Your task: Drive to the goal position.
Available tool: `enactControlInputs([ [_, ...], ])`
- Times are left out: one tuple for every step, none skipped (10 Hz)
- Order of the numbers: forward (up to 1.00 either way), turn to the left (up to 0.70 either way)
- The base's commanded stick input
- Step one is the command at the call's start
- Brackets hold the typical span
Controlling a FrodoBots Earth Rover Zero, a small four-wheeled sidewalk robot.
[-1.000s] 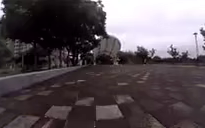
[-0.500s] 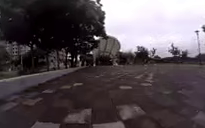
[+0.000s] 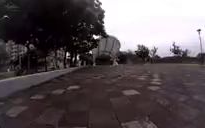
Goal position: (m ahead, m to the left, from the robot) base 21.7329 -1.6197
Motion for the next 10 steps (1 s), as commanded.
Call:
enactControlInputs([
  [1.0,0.0],
  [1.0,0.0],
  [1.0,0.0],
  [1.0,0.0],
  [1.0,0.0],
  [1.0,0.0],
  [1.0,0.0],
  [1.0,0.0],
  [1.0,0.0],
  [1.0,0.0],
])
